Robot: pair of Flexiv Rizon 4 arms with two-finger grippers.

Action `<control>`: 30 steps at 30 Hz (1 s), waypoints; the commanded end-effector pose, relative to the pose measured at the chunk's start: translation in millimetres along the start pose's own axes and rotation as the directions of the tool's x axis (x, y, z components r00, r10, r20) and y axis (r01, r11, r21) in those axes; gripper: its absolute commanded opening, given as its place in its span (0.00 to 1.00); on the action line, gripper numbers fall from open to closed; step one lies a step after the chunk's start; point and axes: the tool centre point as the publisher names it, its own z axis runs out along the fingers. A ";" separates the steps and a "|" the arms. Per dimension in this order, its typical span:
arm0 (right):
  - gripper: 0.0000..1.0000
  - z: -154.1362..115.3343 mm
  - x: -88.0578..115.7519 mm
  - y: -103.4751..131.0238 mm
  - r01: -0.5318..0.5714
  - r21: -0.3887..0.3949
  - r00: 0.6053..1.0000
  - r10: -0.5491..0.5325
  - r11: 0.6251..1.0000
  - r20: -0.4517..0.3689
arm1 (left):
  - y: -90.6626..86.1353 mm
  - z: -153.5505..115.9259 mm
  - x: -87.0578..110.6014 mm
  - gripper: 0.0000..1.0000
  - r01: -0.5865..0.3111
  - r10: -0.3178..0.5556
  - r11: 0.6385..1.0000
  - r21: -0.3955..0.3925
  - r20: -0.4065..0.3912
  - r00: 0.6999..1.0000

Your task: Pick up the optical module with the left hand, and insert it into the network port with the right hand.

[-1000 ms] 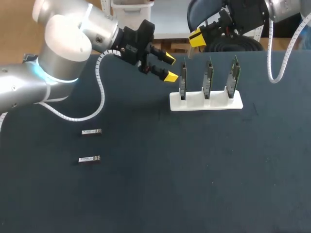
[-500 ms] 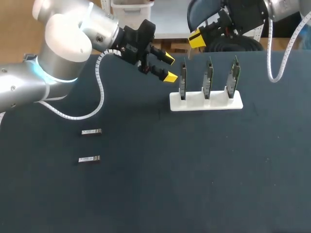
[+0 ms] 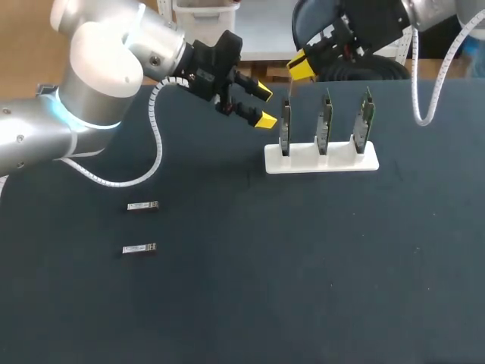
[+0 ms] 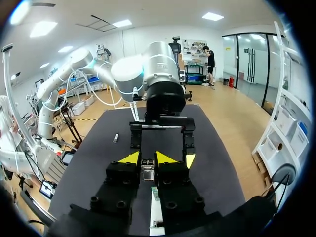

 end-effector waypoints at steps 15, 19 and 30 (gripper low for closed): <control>0.00 12.7 6.3 -6.6 0.026 0.029 0.997 -0.024 0.999 -0.078 | 0.5 0.2 -0.4 1.00 0.001 -0.001 1.000 0.000 -0.003 1.000; 0.00 15.5 10.5 -8.1 0.029 0.054 0.995 -0.023 0.998 -0.095 | 0.5 0.2 -0.4 1.00 0.001 -0.001 1.000 0.000 -0.003 1.000; 0.00 20.0 13.9 -14.3 0.057 0.073 0.991 -0.048 0.996 -0.122 | 0.5 0.2 -0.4 1.00 0.001 -0.001 1.000 0.000 -0.003 1.000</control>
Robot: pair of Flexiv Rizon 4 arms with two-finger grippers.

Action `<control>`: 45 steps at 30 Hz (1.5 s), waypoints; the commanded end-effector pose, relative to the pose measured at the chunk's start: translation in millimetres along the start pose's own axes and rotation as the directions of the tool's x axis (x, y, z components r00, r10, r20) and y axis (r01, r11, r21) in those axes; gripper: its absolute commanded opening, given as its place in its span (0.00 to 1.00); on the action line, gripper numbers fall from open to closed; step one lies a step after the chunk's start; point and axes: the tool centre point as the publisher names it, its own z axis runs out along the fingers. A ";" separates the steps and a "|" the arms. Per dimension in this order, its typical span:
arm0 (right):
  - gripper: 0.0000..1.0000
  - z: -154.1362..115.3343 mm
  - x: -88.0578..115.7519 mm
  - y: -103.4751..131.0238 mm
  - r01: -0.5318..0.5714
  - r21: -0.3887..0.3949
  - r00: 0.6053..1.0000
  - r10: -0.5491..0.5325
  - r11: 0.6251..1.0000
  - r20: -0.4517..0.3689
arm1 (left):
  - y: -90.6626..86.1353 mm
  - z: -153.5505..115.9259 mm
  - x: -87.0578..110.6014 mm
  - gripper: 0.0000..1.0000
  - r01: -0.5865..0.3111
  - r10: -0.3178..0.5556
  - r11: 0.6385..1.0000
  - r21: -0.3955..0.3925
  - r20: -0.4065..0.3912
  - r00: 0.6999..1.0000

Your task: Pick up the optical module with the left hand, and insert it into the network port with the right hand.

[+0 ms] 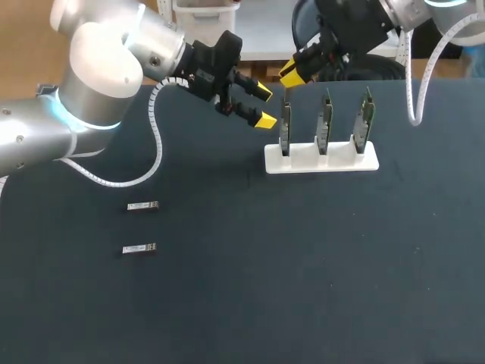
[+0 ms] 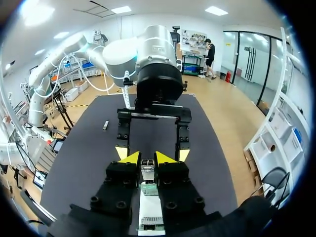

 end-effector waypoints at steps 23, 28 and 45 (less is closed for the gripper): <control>0.00 3.3 3.7 -0.4 0.010 0.015 1.000 -0.010 1.000 -0.007 | 0.5 0.3 -0.5 1.00 0.001 -0.001 1.000 0.000 -0.004 1.000; 0.00 -2.2 -0.6 0.4 0.022 0.024 1.000 -0.022 0.999 0.003 | 0.5 0.3 -0.5 1.00 0.001 -0.001 1.000 0.000 -0.004 1.000; 0.00 -1.2 2.2 1.0 0.037 0.017 0.999 -0.036 0.999 -0.010 | 0.5 0.3 -0.5 1.00 0.001 -0.001 1.000 0.000 -0.004 1.000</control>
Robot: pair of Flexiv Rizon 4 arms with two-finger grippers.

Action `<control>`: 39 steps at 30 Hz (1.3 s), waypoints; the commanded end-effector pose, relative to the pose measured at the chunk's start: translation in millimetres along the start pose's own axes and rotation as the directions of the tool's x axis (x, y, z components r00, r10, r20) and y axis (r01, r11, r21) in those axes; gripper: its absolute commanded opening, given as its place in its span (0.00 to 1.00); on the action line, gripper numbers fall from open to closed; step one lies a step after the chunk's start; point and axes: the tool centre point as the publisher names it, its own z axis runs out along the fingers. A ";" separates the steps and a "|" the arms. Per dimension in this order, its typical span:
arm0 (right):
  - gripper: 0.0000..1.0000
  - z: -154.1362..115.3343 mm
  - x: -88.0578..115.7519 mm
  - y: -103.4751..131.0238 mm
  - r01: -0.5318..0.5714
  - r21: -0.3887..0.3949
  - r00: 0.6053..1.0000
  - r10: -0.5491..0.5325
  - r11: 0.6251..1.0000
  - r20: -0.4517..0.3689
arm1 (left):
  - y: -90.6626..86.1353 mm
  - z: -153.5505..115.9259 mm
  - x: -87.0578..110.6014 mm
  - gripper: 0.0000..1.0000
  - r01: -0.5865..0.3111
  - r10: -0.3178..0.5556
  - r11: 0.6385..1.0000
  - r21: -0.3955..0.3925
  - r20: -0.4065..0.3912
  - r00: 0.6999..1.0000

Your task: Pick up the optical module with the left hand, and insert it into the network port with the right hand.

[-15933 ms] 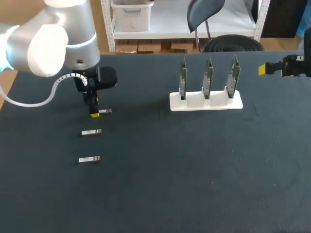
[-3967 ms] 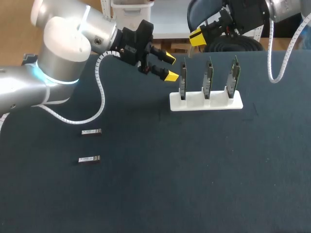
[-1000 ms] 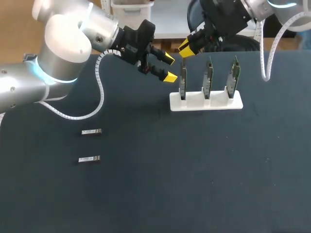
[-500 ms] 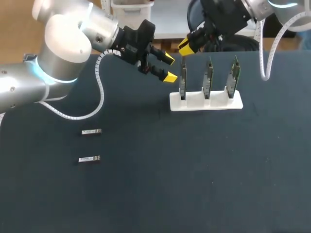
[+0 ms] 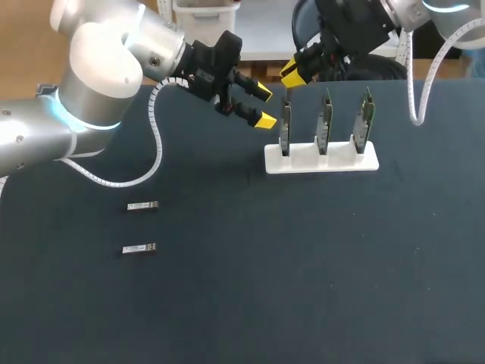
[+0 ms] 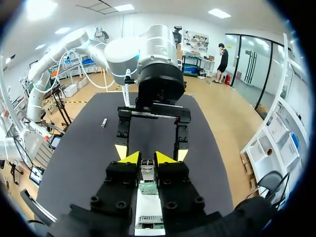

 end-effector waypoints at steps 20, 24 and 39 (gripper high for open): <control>0.00 1.9 0.1 3.4 -0.003 0.002 1.000 0.003 1.000 0.010 | 0.5 0.3 -0.7 1.00 0.001 -0.001 1.000 0.000 -0.004 1.000; 0.00 1.8 0.6 2.5 -0.005 0.002 1.000 0.005 1.000 0.013 | 0.5 0.3 -0.7 1.00 0.001 -0.001 1.000 0.000 -0.004 1.000; 0.00 7.3 6.8 1.1 -0.025 -0.003 1.000 0.025 1.000 0.011 | 0.5 0.3 -0.7 1.00 0.001 -0.001 1.000 0.000 -0.004 1.000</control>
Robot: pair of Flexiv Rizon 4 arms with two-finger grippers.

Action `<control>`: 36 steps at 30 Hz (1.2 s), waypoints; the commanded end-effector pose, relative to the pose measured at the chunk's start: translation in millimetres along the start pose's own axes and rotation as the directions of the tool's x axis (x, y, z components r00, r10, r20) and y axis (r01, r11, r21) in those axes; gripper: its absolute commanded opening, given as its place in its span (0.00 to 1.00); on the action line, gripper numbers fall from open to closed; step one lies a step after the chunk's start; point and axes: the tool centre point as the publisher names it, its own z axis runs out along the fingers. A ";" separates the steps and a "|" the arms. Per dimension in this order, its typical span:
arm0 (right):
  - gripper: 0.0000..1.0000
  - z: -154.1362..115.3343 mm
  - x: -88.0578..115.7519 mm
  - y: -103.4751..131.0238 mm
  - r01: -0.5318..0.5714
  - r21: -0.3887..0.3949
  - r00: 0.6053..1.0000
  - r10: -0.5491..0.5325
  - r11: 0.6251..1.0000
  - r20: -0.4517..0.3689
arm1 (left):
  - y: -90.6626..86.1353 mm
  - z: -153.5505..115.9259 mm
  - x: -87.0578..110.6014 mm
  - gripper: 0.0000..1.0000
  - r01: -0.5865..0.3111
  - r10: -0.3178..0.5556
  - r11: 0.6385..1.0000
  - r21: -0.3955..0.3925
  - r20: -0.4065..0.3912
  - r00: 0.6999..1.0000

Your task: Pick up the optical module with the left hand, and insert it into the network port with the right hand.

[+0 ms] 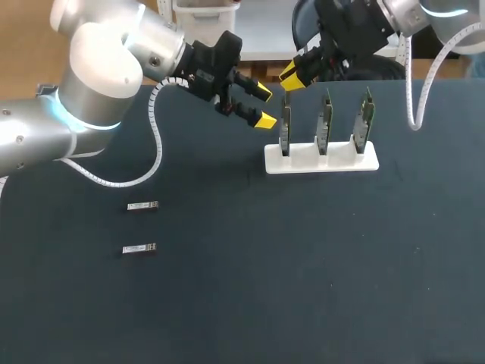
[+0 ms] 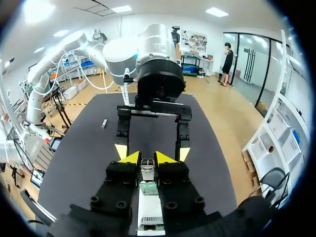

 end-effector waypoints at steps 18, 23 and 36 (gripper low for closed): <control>0.00 -0.6 -0.4 1.1 0.013 0.020 1.000 -0.014 1.000 0.004 | 0.5 0.3 -0.7 1.00 0.001 -0.001 1.000 0.000 -0.004 1.000; 0.00 0.8 1.1 0.0 0.008 0.020 1.000 -0.009 1.000 0.002 | 0.5 0.3 -0.7 1.00 0.001 -0.001 1.000 0.000 -0.004 1.000; 0.00 -0.6 -2.0 0.3 0.021 0.028 1.000 -0.021 0.999 0.006 | 0.5 0.3 -0.7 1.00 0.001 -0.001 1.000 0.000 -0.004 1.000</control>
